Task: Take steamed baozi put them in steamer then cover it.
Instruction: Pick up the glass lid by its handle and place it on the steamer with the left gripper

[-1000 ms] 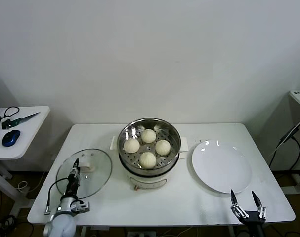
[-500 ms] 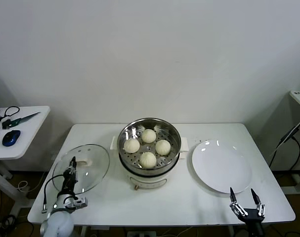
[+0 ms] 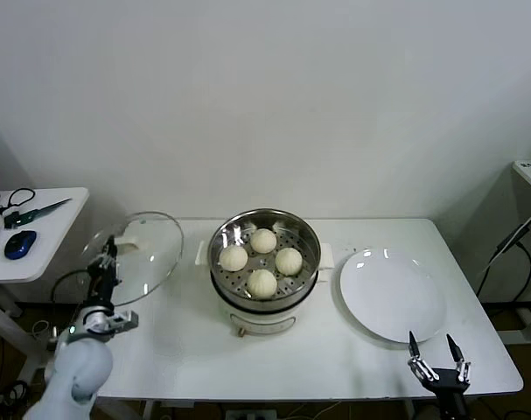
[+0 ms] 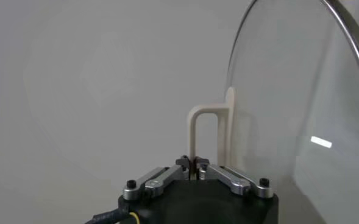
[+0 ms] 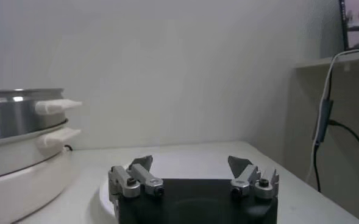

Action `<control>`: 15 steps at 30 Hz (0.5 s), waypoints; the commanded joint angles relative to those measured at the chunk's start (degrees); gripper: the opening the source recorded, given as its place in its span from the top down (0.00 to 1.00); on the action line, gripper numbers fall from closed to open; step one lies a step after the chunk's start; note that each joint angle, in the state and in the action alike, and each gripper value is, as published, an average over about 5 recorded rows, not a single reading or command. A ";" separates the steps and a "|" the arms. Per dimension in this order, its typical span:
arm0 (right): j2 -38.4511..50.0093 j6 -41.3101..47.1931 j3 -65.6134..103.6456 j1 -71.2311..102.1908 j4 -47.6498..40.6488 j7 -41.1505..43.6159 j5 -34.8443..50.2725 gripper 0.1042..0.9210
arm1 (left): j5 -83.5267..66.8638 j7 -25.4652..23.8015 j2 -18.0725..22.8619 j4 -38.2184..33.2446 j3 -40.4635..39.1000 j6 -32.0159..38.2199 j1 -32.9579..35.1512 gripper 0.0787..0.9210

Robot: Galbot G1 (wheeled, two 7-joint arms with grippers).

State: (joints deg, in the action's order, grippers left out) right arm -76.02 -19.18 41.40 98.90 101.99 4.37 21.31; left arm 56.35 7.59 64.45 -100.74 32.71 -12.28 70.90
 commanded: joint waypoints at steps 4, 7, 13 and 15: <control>-0.10 -0.41 -0.36 -1.97 -1.71 -2.29 -3.07 0.12 | -4.44 -8.44 -6.02 -13.46 -1.71 -8.86 -1.01 0.93; 0.03 -1.42 -0.63 -2.55 -2.54 -2.22 -3.11 0.12 | -2.79 -10.98 -6.76 -18.46 -7.57 -15.02 -2.91 0.93; 0.63 -2.92 -1.11 -3.64 -4.22 -2.32 -2.44 0.12 | 10.06 -16.41 -0.98 -21.21 -23.50 -23.87 -8.01 0.93; 0.85 -3.26 -1.38 -3.91 -4.79 -2.31 -2.05 0.12 | 14.86 -19.19 1.97 -21.12 -28.24 -25.39 -9.29 0.93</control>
State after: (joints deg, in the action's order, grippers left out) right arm -75.54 -21.02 40.40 96.15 99.29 2.58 19.19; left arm 68.28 -7.89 67.16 -115.77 10.93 -31.40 63.66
